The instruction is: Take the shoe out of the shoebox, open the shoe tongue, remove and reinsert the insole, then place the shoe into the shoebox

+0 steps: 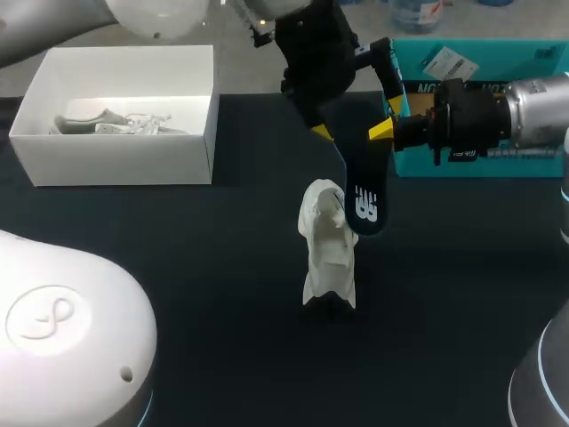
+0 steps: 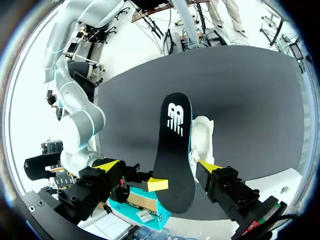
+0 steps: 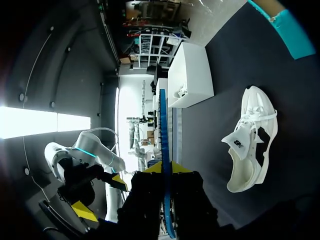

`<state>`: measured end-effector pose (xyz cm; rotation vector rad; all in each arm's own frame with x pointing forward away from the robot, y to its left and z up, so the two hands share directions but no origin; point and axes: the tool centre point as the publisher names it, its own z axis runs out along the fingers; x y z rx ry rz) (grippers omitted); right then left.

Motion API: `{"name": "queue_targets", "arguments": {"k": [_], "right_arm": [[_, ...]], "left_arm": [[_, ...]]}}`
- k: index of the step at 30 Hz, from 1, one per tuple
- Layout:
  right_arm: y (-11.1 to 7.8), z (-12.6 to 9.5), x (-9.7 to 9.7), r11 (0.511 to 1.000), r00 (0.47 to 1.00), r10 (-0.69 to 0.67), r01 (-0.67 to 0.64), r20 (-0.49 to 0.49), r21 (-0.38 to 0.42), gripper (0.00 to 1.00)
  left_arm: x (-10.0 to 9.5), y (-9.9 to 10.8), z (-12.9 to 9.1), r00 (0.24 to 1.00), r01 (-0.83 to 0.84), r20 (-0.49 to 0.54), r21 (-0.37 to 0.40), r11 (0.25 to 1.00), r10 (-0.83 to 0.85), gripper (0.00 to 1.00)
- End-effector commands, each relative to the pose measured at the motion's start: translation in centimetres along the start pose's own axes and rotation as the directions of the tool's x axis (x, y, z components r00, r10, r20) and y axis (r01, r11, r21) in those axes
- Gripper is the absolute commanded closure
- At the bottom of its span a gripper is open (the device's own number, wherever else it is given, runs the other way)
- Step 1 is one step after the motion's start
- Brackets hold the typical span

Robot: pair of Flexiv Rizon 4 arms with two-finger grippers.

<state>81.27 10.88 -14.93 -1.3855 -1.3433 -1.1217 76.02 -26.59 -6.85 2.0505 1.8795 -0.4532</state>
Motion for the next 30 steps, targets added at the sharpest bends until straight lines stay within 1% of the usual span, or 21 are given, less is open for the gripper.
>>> {"name": "queue_targets", "arguments": {"k": [1,3,9,12,22,27,30], "right_arm": [[-0.4,0.0,0.0,1.000,1.000,0.000,0.000,0.002,-0.007,1.00],[-0.4,-0.1,-0.1,1.000,1.000,0.000,0.000,-0.001,-0.009,1.00],[-0.5,0.1,-0.2,1.000,1.000,0.000,0.000,-0.007,-0.006,1.00],[-0.6,0.2,-0.2,1.000,0.999,-0.003,0.003,-0.039,-0.009,1.00],[-0.8,0.3,-0.2,1.000,0.999,-0.003,0.003,-0.047,-0.019,1.00],[-0.7,0.2,-0.3,1.000,0.999,-0.001,0.001,-0.050,-0.015,1.00],[-0.6,0.4,-0.1,1.000,0.999,-0.008,0.007,-0.050,-0.010,1.00]], "left_arm": [[-0.3,0.9,0.9,0.987,-0.014,-0.161,0.031,0.999,0.019,0.00],[-0.1,1.1,1.3,0.981,-0.016,-0.192,0.015,1.000,0.019,0.00],[0.0,1.8,2.1,0.977,0.013,-0.211,0.004,1.000,-0.012,0.00],[-0.1,1.9,2.3,0.975,-0.006,-0.222,0.004,1.000,0.007,0.00],[0.3,2.2,1.9,0.969,-0.037,-0.246,-0.012,0.999,0.033,0.00],[0.5,2.0,1.7,0.971,-0.031,-0.238,-0.024,0.999,0.025,0.00],[0.7,2.0,1.9,0.971,-0.026,-0.238,-0.024,0.999,0.019,0.00]]}}
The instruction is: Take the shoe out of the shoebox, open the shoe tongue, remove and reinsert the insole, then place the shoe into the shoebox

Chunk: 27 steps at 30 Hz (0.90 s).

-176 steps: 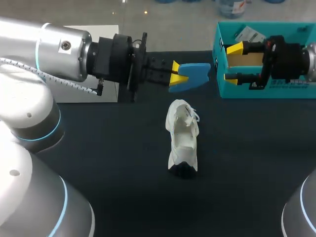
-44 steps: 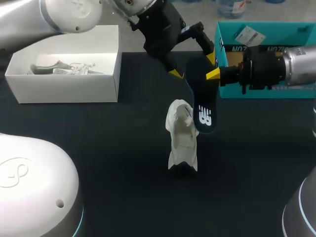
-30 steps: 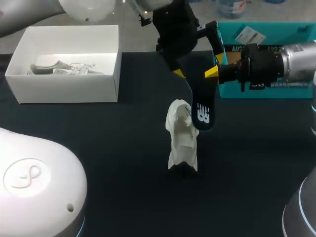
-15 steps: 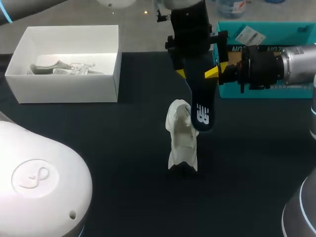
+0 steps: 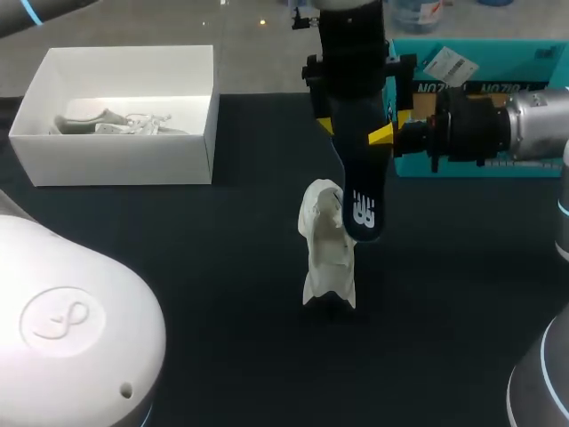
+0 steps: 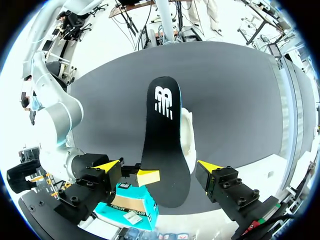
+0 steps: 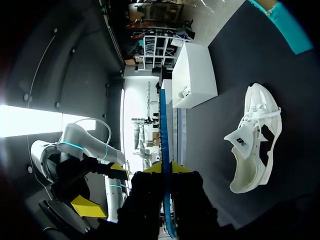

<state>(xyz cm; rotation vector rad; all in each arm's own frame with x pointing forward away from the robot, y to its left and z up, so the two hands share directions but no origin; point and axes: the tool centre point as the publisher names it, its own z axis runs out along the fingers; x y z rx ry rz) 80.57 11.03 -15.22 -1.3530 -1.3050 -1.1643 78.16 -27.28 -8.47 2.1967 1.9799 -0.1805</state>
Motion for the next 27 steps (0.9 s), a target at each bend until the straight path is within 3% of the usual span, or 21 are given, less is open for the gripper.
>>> {"name": "queue_targets", "arguments": {"k": [1,6,10,14,21,24,25,27], "right_arm": [[0.1,0.2,0.2,1.000,1.000,-0.003,0.003,0.002,0.004,1.00],[0.0,0.1,0.3,1.000,1.000,-0.004,0.004,0.000,0.005,1.00],[-0.1,-0.3,0.3,1.000,1.000,-0.003,0.003,-0.003,-0.002,1.00],[-0.1,-0.7,0.5,1.000,1.000,-0.001,0.001,0.000,-0.009,1.00],[0.1,-0.9,0.8,1.000,1.000,-0.005,0.005,0.005,-0.013,1.00],[0.2,-0.8,0.8,1.000,1.000,-0.006,0.006,0.007,-0.014,1.00],[0.2,-0.8,0.8,1.000,1.000,-0.006,0.006,0.007,-0.012,1.00],[0.2,-0.7,0.7,1.000,1.000,-0.004,0.004,0.007,-0.010,1.00]], "left_arm": [[0.4,-0.2,0.3,1.000,0.004,0.009,-0.003,1.000,-0.004,0.00],[0.9,-0.2,0.3,0.998,-0.004,0.060,-0.008,1.000,0.004,0.00],[2.5,0.2,0.1,0.975,0.028,0.221,0.008,1.000,-0.029,0.00],[3.9,0.4,0.4,0.951,0.040,0.304,0.021,0.999,-0.045,0.00],[5.5,0.2,0.3,0.843,0.024,0.536,0.050,0.998,-0.047,0.00],[5.7,0.0,0.0,0.824,-0.028,0.567,0.032,0.999,0.006,0.00],[5.5,-0.1,0.0,0.856,-0.063,0.514,0.012,0.998,0.047,0.00],[5.5,-0.1,0.0,0.856,-0.063,0.514,0.012,0.998,0.047,0.00]]}}
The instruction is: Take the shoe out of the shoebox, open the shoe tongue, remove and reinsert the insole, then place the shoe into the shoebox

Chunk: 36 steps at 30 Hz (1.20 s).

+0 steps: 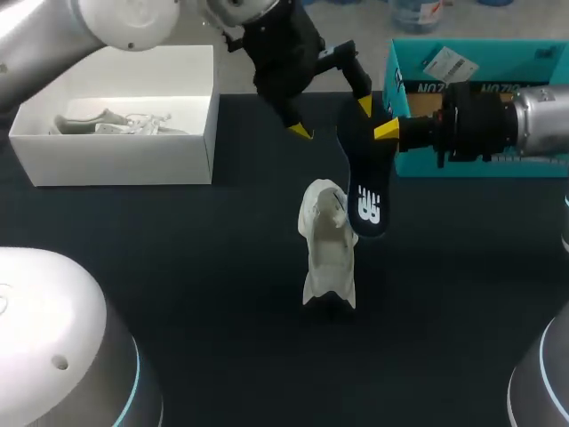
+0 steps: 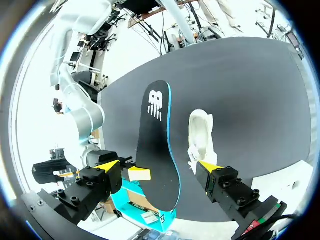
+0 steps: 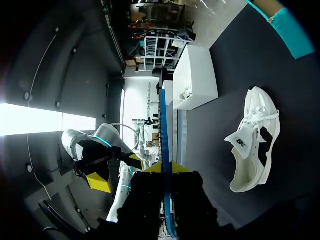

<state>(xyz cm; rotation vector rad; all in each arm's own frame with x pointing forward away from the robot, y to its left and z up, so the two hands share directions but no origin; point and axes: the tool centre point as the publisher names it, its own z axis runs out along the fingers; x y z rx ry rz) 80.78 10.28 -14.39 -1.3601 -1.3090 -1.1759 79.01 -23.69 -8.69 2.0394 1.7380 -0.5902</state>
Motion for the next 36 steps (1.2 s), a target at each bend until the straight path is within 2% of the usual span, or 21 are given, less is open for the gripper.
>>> {"name": "queue_targets", "arguments": {"k": [1,9,13,15,19,24,29,36], "right_arm": [[0.0,0.1,-0.1,1.000,1.000,0.006,-0.006,0.003,0.001,1.00],[-0.2,0.1,-0.4,1.000,1.000,0.014,-0.015,-0.007,-0.010,1.00],[-0.3,-0.2,-0.2,1.000,0.998,-0.001,0.000,-0.057,-0.024,1.00],[-0.3,-0.3,-0.2,1.000,0.998,0.000,-0.002,-0.064,-0.027,1.00],[-0.2,-0.3,-0.1,1.000,0.998,-0.002,0.000,-0.063,-0.029,1.00],[-0.1,-0.3,0.0,1.000,0.998,-0.006,0.004,-0.064,-0.026,1.00],[-0.2,-0.3,0.1,1.000,0.998,-0.006,0.005,-0.065,-0.025,1.00],[-0.3,-0.5,0.4,1.000,0.998,-0.010,0.008,-0.062,-0.023,1.00]], "left_arm": [[1.9,-0.7,-0.2,0.987,-0.023,0.161,-0.015,1.000,0.025,0.00],[1.9,-0.7,-0.2,0.987,-0.023,0.161,-0.015,1.000,0.025,0.00],[2.8,-0.2,1.4,0.947,0.055,0.319,-0.038,0.998,-0.040,0.00],[3.4,0.2,1.9,0.933,0.095,0.354,-0.063,0.993,-0.067,0.00],[3.9,0.7,2.4,0.901,0.140,0.422,-0.060,0.988,-0.102,0.00],[3.4,0.9,2.1,0.845,0.183,0.516,-0.034,0.983,-0.140,0.00],[3.1,0.9,1.7,0.806,0.146,0.584,-0.044,0.988,-0.093,0.00],[2.6,0.7,1.2,0.751,0.098,0.661,-0.097,0.990,-0.009,0.00]]}}
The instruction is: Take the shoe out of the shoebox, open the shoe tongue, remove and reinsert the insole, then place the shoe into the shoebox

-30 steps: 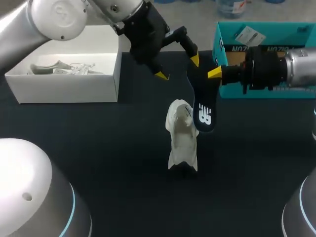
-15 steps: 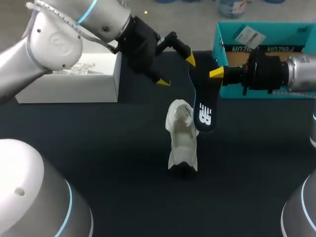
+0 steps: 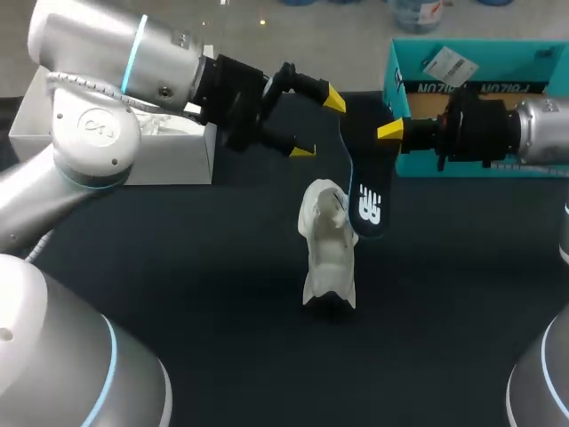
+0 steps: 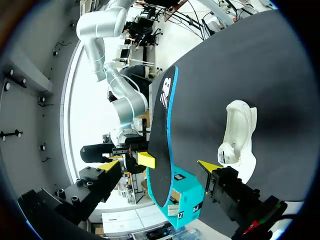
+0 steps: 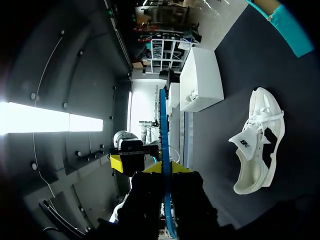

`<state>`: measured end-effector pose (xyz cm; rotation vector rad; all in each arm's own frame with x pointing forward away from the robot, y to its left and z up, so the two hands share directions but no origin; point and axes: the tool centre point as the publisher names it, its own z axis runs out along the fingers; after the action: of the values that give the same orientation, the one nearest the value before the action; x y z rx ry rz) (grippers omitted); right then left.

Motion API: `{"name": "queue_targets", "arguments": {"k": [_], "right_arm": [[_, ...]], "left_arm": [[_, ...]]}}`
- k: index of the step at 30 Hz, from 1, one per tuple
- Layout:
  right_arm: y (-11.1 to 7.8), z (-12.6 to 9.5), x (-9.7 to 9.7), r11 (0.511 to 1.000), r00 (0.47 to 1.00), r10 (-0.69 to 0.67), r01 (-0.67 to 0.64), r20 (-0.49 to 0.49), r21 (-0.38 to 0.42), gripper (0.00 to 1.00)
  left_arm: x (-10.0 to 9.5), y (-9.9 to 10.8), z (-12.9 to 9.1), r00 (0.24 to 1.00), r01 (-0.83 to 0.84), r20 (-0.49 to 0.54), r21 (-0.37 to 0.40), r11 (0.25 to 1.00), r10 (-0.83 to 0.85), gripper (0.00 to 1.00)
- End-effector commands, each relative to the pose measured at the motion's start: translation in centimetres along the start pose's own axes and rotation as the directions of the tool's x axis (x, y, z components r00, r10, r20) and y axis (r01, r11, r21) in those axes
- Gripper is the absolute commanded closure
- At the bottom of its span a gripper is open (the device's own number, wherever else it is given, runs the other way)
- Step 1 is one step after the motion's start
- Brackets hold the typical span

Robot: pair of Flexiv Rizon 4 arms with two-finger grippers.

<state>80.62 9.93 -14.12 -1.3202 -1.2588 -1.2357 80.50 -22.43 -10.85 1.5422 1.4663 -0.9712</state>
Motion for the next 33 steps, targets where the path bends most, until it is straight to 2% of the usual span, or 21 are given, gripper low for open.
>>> {"name": "queue_targets", "arguments": {"k": [1,13,17,21,23,26,30,31,32,33], "right_arm": [[-0.1,-0.1,0.2,1.000,1.000,0.000,0.000,0.006,0.000,1.00],[0.1,0.1,0.2,1.000,1.000,0.003,-0.004,0.005,0.010,1.00],[0.4,0.2,0.3,1.000,1.000,0.007,-0.007,0.005,0.009,1.00],[0.7,0.3,0.3,1.000,1.000,0.010,-0.010,-0.002,0.002,1.00],[0.8,0.5,0.5,1.000,1.000,0.006,-0.006,-0.007,0.004,1.00],[0.9,0.6,0.6,1.000,1.000,0.002,-0.002,-0.011,0.009,1.00],[0.8,0.7,0.7,1.000,1.000,0.000,0.000,-0.015,0.011,1.00],[0.8,0.7,0.6,1.000,1.000,0.000,0.000,-0.016,0.011,1.00],[0.7,0.8,0.6,1.000,1.000,0.001,-0.001,-0.018,0.011,1.00],[0.7,0.8,0.6,1.000,1.000,0.002,-0.002,-0.020,0.013,1.00]], "left_arm": [[0.1,-0.6,0.0,0.987,-0.014,0.161,-0.031,0.999,0.019,0.00],[0.1,-0.6,0.0,0.987,-0.014,0.161,-0.031,0.999,0.019,0.00],[0.6,0.1,0.9,0.968,-0.017,0.247,-0.132,0.991,0.049,0.00],[0.5,0.3,2.0,0.951,-0.022,0.303,-0.142,0.990,0.064,0.00],[0.3,0.4,2.6,0.945,-0.037,0.318,-0.147,0.988,0.083,0.05],[0.3,0.7,3.2,0.943,-0.047,0.319,-0.146,0.988,0.092,0.01],[0.4,1.0,3.9,0.939,-0.065,0.327,-0.134,0.989,0.106,0.09],[0.3,1.1,4.0,0.938,-0.069,0.330,-0.132,0.989,0.110,0.15],[0.3,1.1,4.1,0.937,-0.073,0.330,-0.133,0.988,0.114,0.28],[0.3,1.2,4.3,0.937,-0.074,0.330,-0.132,0.988,0.115,0.29]]}}
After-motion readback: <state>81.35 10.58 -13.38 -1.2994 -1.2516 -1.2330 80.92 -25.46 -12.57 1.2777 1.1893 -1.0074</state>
